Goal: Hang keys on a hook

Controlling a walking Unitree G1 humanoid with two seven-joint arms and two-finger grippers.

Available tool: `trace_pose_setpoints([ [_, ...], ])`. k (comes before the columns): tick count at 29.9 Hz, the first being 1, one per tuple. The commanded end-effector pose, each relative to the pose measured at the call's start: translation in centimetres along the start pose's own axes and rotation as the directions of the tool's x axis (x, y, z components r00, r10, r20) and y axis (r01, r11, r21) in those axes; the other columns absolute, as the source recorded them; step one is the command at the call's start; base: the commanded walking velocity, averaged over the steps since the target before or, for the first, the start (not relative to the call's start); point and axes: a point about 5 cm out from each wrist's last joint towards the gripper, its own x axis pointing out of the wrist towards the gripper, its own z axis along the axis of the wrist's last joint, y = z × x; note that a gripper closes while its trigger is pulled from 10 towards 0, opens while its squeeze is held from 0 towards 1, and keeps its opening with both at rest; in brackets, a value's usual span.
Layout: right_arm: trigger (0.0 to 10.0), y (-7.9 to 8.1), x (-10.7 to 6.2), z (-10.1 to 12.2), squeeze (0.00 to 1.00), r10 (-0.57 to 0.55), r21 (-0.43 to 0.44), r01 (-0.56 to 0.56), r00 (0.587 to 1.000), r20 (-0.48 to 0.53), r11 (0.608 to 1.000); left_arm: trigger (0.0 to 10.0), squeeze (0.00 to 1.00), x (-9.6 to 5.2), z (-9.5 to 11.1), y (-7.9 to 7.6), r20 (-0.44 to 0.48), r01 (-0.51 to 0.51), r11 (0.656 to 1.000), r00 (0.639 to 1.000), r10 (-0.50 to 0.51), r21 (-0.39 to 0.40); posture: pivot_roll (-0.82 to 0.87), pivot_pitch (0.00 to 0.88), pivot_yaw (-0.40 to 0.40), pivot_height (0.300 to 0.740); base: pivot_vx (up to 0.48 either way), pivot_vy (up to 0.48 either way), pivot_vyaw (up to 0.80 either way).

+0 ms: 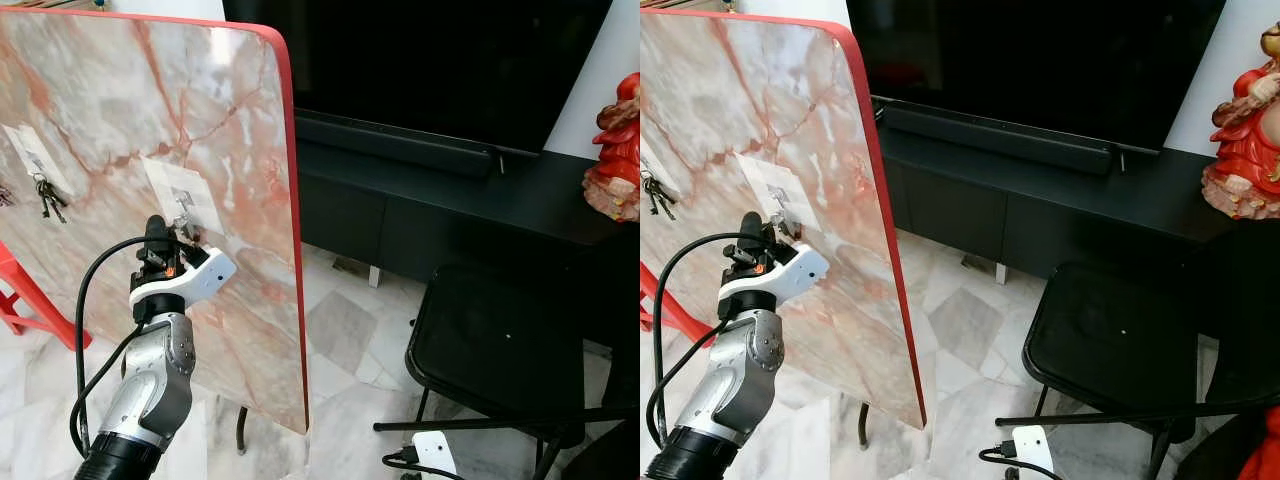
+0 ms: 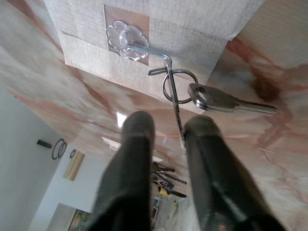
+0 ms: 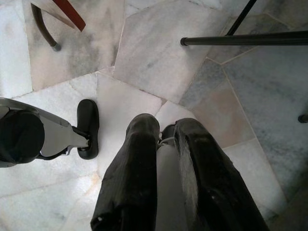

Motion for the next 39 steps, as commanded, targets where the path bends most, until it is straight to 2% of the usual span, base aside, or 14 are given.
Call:
trace_pose_setpoints([
  [1,10.0,0.1,0.0,0.2,0.0,0.003,0.003,-0.003,1.0,0.011,1.0,10.0,1.0,-0.2,-0.4,0.2,-0.007,0.003,1.0,1.0,-0.003,0.0,-0.04,0.0,0.019,0.716,0.0,0.0,0.0],
  [12,10.0,0.1,0.0,0.2,0.0,0.004,0.003,-0.004,1.0,0.012,1.0,10.0,1.0,-1.8,-2.4,-0.8,-0.047,0.045,0.999,0.998,-0.044,0.017,-0.04,0.0,0.019,0.716,0.0,0.0,0.0],
  [13,10.0,0.1,0.0,0.2,0.0,0.004,0.003,-0.004,1.0,0.012,1.0,10.0,0.84,-1.9,-2.6,-0.9,-0.052,0.048,0.999,0.998,-0.047,0.018,-0.04,0.0,0.019,0.716,0.0,0.0,0.0],
  [14,10.0,0.1,0.0,0.2,0.0,0.004,0.002,-0.004,1.0,0.012,1.0,10.0,0.49,-2.1,-2.9,-1.1,-0.062,0.055,0.998,0.997,-0.054,0.012,-0.04,0.0,0.019,0.716,0.0,0.0,0.0],
  [15,10.0,0.1,0.0,0.2,0.0,0.004,0.002,-0.004,1.0,0.012,1.0,10.0,0.0,-2.3,-3.2,-1.4,-0.073,0.065,0.998,0.995,-0.064,0.01,-0.04,0.0,0.018,0.716,0.0,0.0,0.0],
  [17,10.0,0.1,0.0,0.2,0.0,0.003,0.003,-0.003,1.0,0.012,1.0,10.0,0.0,-2.9,-4.0,-2.2,-0.12,0.092,0.995,0.988,-0.097,-0.046,-0.04,0.0,0.018,0.716,0.0,0.0,0.0],
  [18,10.0,0.1,0.0,0.2,0.0,0.002,0.004,-0.002,1.0,0.012,1.0,10.0,0.0,-3.7,-5.0,-3.4,-0.178,0.13,0.98,0.972,-0.156,-0.149,-0.04,0.0,0.019,0.716,0.0,0.0,0.0],
  [21,10.0,0.1,0.0,0.2,0.0,0.0,0.005,0.0,1.0,0.012,1.0,10.0,0.0,-4.7,-6.1,-5.2,-0.215,0.198,0.928,0.938,-0.273,-0.316,-0.04,0.0,0.018,0.716,0.0,0.0,0.0],
  [25,10.0,0.0,0.0,0.2,0.0,-0.005,0.008,0.004,1.0,0.01,1.0,10.0,0.0,-7.0,-9.3,-8.4,-0.325,0.217,0.759,0.807,-0.493,-0.614,-0.04,0.0,0.018,0.716,0.0,0.0,0.0],
  [28,10.0,-0.1,0.0,0.1,0.0,-0.008,0.01,0.008,1.0,0.008,1.0,10.0,0.0,-9.2,-10.7,-10.6,-0.347,0.262,0.659,0.683,-0.642,-0.705,-0.04,0.0,0.016,0.716,0.0,0.0,0.0],
  [31,10.0,-0.1,0.0,0.1,0.0,-0.01,0.008,0.01,1.0,0.006,1.0,10.0,0.0,-11.4,-11.3,-12.6,-0.331,0.344,0.597,0.587,-0.739,-0.725,-0.03,0.0,0.009,0.716,0.0,0.0,0.0],
  [32,10.0,-0.1,0.0,0.1,0.0,-0.012,0.009,0.012,1.0,0.005,1.0,10.0,0.0,-12.9,-11.7,-13.5,-0.349,0.324,0.562,0.526,-0.776,-0.761,-0.04,0.0,0.009,0.716,0.0,0.0,0.0],
  [37,10.0,-0.3,0.0,0.0,0.0,-0.031,0.021,0.031,1.0,0.004,0.999,10.0,0.0,-17.1,-13.6,-14.7,-0.432,0.253,0.534,0.363,-0.825,-0.807,-0.06,0.0,0.014,0.716,0.0,0.0,0.0],
  [39,10.0,-0.4,0.0,-0.1,0.0,-0.04,0.024,0.04,0.999,0.003,0.999,10.0,0.0,-18.8,-14.1,-14.9,-0.458,0.318,0.547,0.315,-0.831,-0.774,-0.05,0.0,0.013,0.716,0.0,0.0,0.0],
])
